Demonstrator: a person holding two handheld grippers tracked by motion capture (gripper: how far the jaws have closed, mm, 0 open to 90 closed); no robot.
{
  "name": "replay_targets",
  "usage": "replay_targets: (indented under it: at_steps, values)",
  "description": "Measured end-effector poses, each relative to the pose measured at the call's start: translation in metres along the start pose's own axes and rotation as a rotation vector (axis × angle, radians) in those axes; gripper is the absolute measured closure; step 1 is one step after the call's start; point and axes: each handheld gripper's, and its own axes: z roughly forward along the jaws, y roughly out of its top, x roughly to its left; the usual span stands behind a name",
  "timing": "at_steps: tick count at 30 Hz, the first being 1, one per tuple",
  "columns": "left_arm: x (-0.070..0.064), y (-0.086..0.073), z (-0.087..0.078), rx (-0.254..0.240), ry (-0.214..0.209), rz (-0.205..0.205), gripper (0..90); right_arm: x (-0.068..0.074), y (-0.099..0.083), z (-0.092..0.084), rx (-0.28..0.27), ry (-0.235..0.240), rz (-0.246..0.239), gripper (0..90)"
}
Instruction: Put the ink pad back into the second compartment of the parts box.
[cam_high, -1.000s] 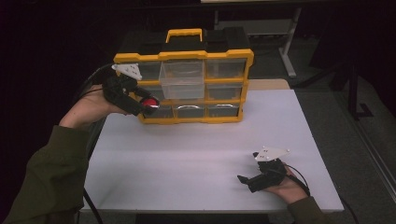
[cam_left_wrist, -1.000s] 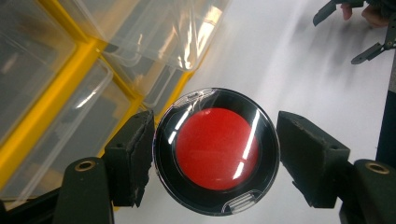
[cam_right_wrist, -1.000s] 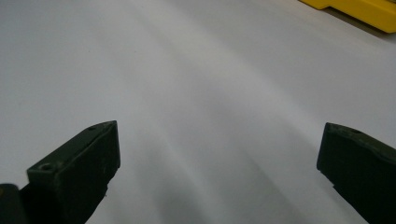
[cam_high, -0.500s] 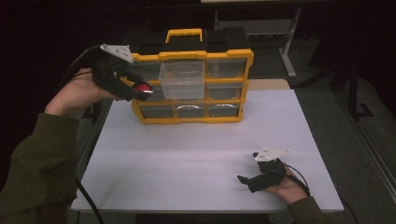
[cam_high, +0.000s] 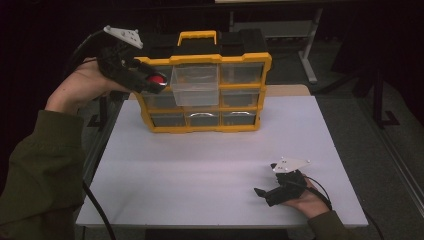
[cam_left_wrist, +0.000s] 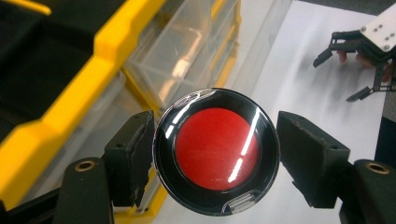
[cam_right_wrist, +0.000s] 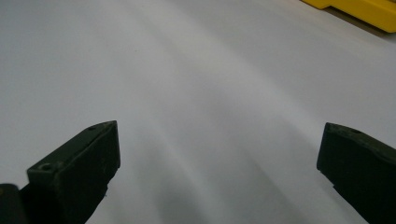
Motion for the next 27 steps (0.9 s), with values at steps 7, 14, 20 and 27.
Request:
replay_targets:
  at_steps: [7,14,20,27]
  values:
    - [0.004,0.029,0.002,-0.029,-0.014,0.002,29.9,0.000,0.000,0.000,0.000,0.002,0.003,0.0]
    - [0.007,0.048,0.016,-0.030,-0.029,-0.006,29.8,0.000,0.000,0.000,0.000,0.004,0.003,0.0]
    - [0.007,0.059,0.041,0.004,-0.042,-0.011,29.8,0.000,0.000,-0.001,-0.005,0.007,-0.001,0.0]
    - [0.009,0.062,0.055,-0.003,-0.040,-0.036,29.1,0.001,-0.001,-0.002,-0.007,0.006,0.000,0.0]
